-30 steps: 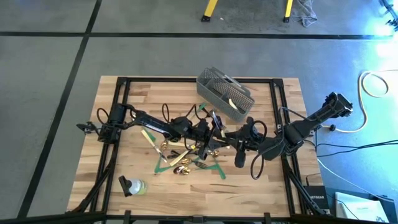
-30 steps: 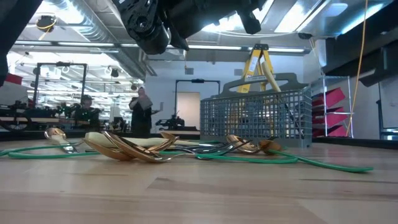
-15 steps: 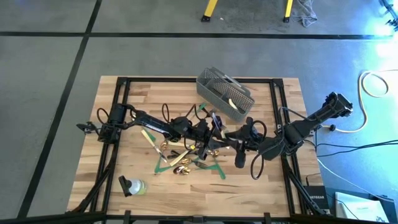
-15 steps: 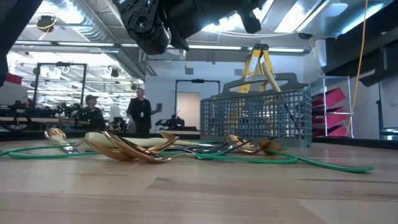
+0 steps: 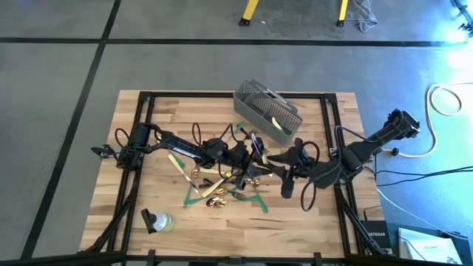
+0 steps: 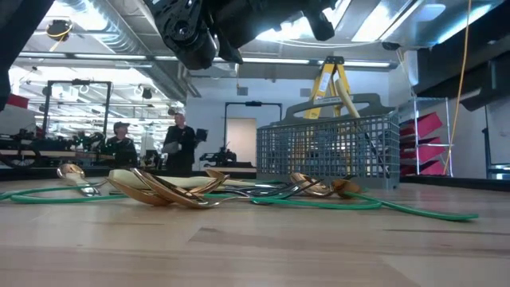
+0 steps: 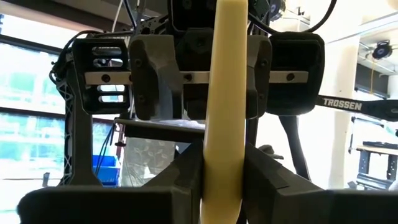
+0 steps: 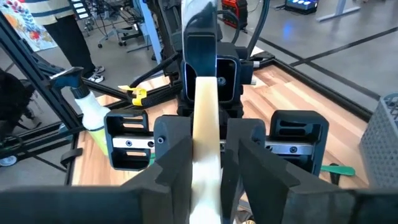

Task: Sort silverware
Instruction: Put the yellow knife into the gray organizer

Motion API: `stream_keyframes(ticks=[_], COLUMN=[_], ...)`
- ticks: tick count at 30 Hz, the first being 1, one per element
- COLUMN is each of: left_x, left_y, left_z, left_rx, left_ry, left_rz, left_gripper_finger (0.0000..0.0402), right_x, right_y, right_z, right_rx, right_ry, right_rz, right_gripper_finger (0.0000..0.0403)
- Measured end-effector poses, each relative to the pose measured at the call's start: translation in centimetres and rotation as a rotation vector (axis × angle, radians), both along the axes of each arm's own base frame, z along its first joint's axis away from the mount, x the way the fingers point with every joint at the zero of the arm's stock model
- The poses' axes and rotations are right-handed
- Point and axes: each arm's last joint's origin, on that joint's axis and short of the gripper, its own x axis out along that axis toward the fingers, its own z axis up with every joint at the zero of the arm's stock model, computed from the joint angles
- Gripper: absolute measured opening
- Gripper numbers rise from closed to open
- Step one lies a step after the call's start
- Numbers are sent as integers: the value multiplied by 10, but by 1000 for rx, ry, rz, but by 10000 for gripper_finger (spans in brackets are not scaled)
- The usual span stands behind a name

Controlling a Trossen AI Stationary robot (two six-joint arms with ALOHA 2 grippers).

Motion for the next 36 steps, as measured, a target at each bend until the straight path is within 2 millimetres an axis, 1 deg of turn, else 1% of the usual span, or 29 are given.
stream_keyframes(ticks=[11,17,25,28,31,36], left_x=[0,0,0,0,0,0], left_y=[1,1,1,1,1,1], left_z=[0,0,0,0,0,0], left_rx=[-1,-5,-21,-21,-29,-60], left_ry=[3,7,13,15,19,33], left_rz=[-6,-8,-11,-11,-18,-44], left_gripper_finger=[60,60,60,60,60,60], right_x=[-5,-16,-27,-30,-30,-20], right_y=[-2,-9,-16,-18,-17,-7], right_z=[6,17,25,29,32,29], right_rx=[45,73,64,-6,-137,-451], right_ry=[-19,-63,-82,-86,-81,-37], right_rz=[23,22,31,60,108,355], right_gripper_finger=[111,111,111,111,111,111])
